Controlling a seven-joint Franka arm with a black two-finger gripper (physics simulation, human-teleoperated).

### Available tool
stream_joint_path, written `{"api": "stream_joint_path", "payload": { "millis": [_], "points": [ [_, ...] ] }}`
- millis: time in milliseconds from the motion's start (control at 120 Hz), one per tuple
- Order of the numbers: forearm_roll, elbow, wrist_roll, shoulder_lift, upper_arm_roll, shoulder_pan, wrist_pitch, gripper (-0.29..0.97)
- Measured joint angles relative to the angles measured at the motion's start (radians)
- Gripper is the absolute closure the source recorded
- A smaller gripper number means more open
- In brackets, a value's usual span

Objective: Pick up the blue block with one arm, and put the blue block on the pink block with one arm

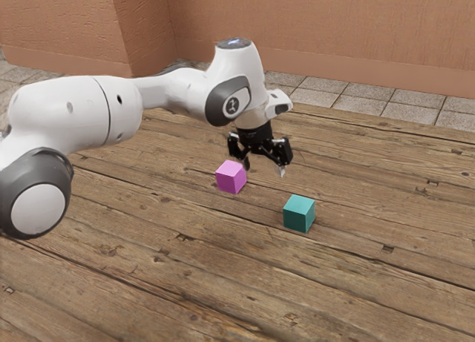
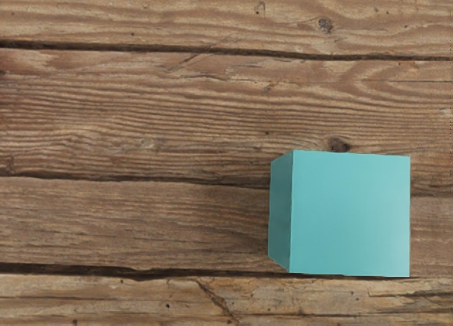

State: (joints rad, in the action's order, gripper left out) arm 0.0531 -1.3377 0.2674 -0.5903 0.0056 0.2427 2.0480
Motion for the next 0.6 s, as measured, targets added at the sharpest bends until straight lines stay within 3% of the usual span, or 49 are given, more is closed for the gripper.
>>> {"api": "stream_joint_path", "payload": {
  "millis": [600],
  "points": [
    [0.021,0.191,-0.008,-0.236,-0.101,-0.037,0.08,0.0]
  ]
}}
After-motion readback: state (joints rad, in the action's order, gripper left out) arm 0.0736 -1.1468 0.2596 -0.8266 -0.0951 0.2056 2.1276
